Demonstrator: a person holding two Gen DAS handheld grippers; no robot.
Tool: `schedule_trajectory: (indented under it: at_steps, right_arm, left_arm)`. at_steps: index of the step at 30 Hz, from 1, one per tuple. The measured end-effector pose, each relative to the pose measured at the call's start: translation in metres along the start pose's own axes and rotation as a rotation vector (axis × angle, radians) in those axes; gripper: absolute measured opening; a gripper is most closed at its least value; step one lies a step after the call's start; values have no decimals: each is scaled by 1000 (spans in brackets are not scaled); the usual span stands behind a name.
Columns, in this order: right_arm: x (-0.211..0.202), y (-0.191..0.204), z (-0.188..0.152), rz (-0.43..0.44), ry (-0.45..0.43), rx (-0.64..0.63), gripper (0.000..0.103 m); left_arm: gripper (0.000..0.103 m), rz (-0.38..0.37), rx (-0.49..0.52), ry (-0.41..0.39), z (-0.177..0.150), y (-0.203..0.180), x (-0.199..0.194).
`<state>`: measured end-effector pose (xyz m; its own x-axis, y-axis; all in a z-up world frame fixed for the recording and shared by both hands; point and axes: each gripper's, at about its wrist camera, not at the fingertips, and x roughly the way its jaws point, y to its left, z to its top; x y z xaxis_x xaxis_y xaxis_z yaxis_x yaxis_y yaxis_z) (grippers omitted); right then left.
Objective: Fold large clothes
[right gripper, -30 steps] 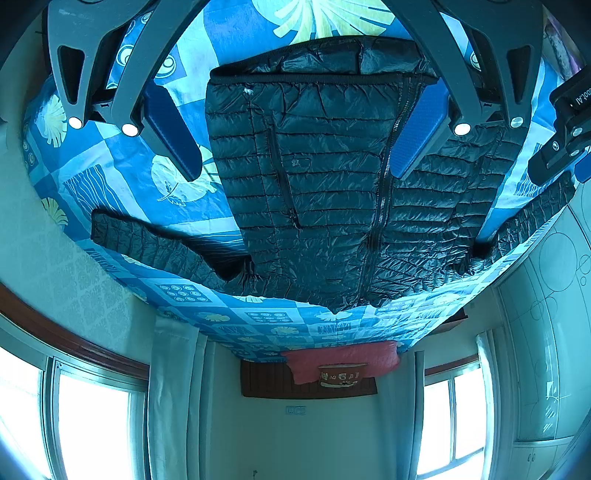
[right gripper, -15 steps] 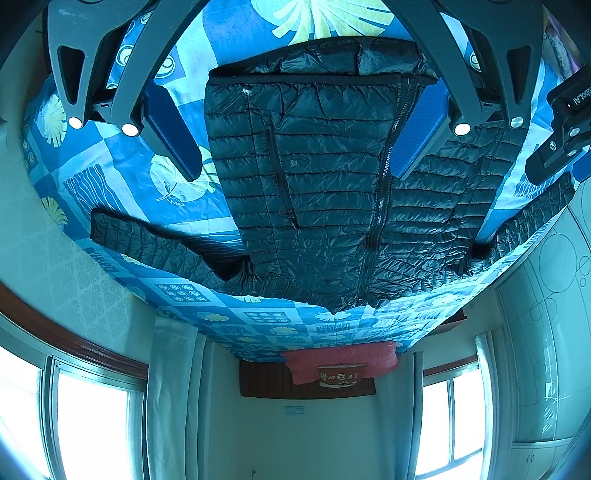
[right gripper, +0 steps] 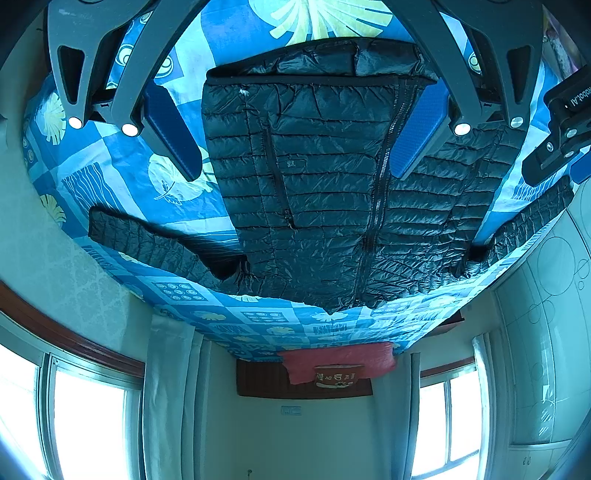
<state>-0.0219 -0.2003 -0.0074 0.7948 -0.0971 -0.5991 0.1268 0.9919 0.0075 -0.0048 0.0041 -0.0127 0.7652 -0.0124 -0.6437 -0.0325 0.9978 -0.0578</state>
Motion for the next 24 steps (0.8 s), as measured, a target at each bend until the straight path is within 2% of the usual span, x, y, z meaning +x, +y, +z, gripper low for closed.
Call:
schedule_trajectory:
  at_steps: [24]
  right_arm:
    - [0,4,-1,-2,0,-6,101]
  left_arm:
    - [98,-8,-9,8,0,0,1]
